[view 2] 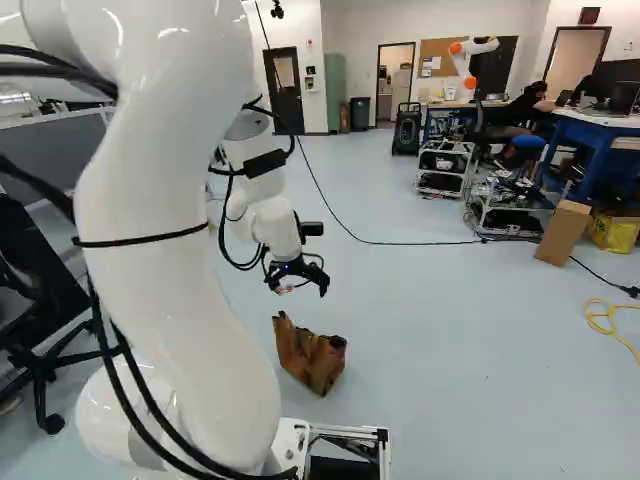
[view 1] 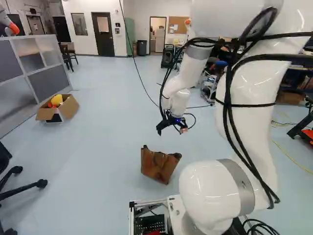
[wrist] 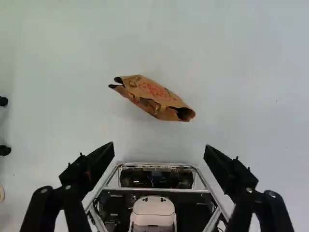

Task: Pick up the grocery bag from the ground

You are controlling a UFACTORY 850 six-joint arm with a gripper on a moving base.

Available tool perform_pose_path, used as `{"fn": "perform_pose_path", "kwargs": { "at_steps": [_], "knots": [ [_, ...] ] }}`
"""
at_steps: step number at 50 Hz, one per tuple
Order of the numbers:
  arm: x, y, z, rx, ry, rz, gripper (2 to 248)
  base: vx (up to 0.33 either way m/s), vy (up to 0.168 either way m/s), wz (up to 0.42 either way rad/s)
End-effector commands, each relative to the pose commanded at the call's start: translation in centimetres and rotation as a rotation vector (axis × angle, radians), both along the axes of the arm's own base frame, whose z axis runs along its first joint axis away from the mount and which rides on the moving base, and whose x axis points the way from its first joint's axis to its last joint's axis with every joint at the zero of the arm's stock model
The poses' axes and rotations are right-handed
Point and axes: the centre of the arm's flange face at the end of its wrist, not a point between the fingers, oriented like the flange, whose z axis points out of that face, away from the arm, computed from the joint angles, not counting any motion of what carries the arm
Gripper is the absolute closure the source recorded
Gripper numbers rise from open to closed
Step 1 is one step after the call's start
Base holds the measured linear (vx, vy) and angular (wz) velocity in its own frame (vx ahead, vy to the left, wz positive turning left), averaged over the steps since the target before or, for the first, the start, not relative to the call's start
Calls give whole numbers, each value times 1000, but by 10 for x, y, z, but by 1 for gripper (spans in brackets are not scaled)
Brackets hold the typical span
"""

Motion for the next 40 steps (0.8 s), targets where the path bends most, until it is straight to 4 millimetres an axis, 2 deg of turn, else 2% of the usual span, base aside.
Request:
{"fn": "perform_pose_path", "kwargs": {
  "at_steps": [17,40],
  "knots": [
    [39,0,-46,0,56,0,3,0,0,0],
    [79,0,-109,0,110,0,3,0,0,0]
  ]
}}
